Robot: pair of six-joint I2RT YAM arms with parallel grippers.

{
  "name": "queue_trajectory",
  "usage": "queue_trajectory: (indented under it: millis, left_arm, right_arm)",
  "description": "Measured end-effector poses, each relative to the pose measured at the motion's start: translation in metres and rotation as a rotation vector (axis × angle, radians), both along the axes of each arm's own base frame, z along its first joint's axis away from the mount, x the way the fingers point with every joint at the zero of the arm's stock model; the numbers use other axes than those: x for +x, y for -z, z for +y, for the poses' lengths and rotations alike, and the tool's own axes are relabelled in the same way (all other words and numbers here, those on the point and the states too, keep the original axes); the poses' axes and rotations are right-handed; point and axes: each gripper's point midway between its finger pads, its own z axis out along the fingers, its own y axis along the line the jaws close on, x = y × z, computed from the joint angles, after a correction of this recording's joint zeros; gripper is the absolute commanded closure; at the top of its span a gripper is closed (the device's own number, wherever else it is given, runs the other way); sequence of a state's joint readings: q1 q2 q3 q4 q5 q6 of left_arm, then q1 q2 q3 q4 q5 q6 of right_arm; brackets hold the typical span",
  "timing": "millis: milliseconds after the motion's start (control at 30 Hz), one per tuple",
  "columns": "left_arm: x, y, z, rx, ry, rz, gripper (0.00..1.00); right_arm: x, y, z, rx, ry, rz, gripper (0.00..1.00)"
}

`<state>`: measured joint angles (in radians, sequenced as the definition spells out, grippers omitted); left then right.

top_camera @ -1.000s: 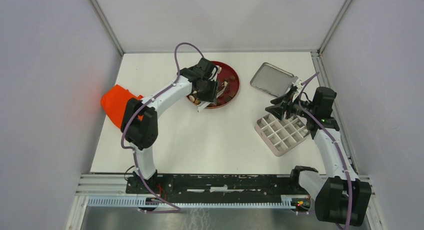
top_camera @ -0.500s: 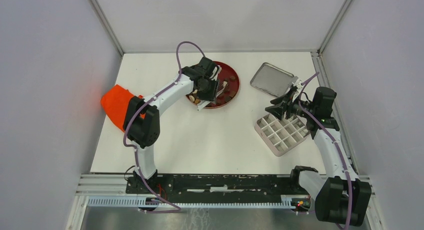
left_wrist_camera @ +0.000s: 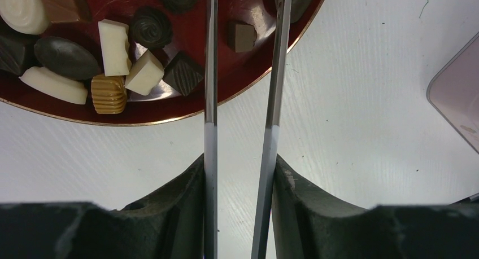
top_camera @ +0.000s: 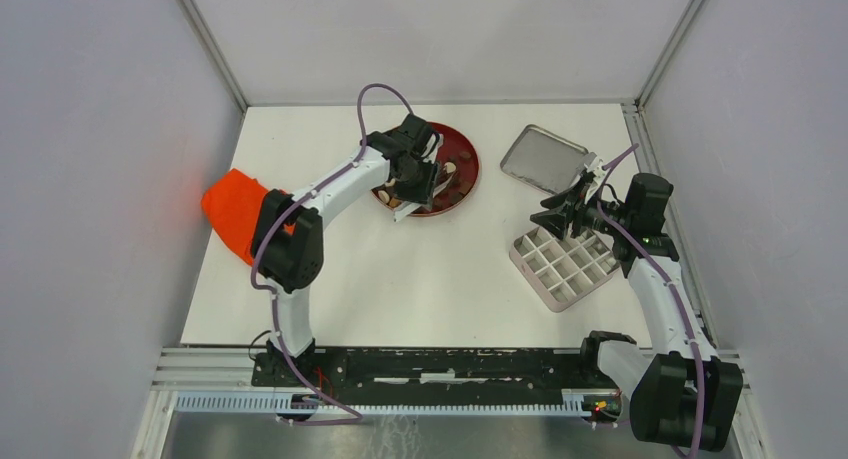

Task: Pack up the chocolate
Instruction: Pick up the fake chocolate from the plate.

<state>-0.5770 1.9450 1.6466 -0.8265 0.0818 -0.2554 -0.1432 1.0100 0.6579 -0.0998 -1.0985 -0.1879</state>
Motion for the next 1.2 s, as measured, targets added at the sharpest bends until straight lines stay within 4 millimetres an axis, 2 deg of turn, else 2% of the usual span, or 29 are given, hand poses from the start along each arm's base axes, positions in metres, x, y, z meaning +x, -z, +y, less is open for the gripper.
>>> queue_trajectory:
  millis: [333, 633, 1100, 1200]
  left_arm:
    - [0.001, 0.014, -0.001, 0.019, 0.016, 0.028, 0.54]
    - [0.006, 0.007, -0.005, 0.006, 0.016, 0.009, 0.55]
    - [0.004, 0.014, 0.003, 0.045, 0.004, 0.015, 0.58]
    - [0.003, 0.014, 0.004, 0.048, 0.003, 0.016, 0.61]
  right_arm:
    - [-0.001, 0.000, 0.001, 0.002, -0.004, 0.000, 0.46]
    - [-0.001, 0.001, 0.001, 0.008, -0.010, 0.007, 0.46]
    - [-0.002, 0.000, 0.002, 0.013, -0.019, 0.008, 0.46]
    - [-0.002, 0.000, 0.002, 0.013, -0.019, 0.008, 0.46]
